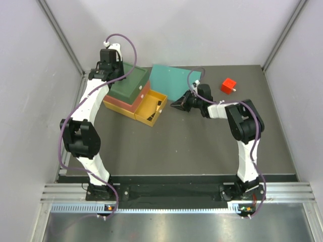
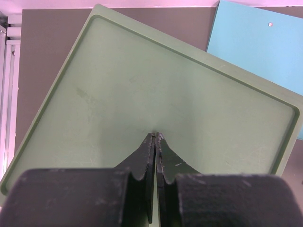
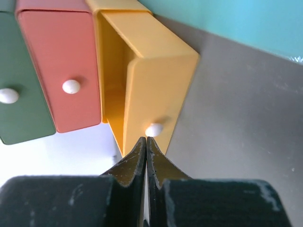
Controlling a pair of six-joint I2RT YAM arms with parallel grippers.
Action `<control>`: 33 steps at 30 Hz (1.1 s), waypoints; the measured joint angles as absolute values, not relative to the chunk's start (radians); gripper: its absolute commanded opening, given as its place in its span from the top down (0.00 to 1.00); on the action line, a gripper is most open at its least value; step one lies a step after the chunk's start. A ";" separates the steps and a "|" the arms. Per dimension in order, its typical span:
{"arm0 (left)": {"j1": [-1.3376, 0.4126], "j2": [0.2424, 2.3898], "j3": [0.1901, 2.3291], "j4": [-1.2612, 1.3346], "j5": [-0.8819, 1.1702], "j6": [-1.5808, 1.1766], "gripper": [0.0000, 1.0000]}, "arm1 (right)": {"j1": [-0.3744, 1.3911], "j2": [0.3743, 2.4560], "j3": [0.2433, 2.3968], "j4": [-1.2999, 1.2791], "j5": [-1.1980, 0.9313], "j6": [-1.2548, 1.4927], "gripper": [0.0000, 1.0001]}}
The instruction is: Organize the makeup
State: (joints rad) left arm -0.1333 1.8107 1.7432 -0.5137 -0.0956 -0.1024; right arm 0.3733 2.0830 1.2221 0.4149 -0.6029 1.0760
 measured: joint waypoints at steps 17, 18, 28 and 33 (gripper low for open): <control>-0.133 1.811 1.743 -0.514 -0.100 -0.102 0.95 | 0.416 2.326 1.368 0.580 -0.643 1.304 1.00; -0.133 1.811 1.743 -0.514 -0.100 -0.102 0.95 | 0.422 2.343 1.393 0.578 -0.646 1.311 1.00; -0.133 1.811 1.743 -0.514 -0.100 -0.102 0.95 | 0.505 2.500 1.703 0.508 -0.655 1.349 1.00; -0.133 1.811 1.743 -0.513 -0.104 -0.101 0.95 | 0.552 2.568 1.858 0.479 -0.660 1.373 1.00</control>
State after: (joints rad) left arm -0.1333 1.8111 1.7432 -0.5125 -0.1043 -0.1013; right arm 0.5518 2.5679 1.8580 0.4793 -0.6601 1.3727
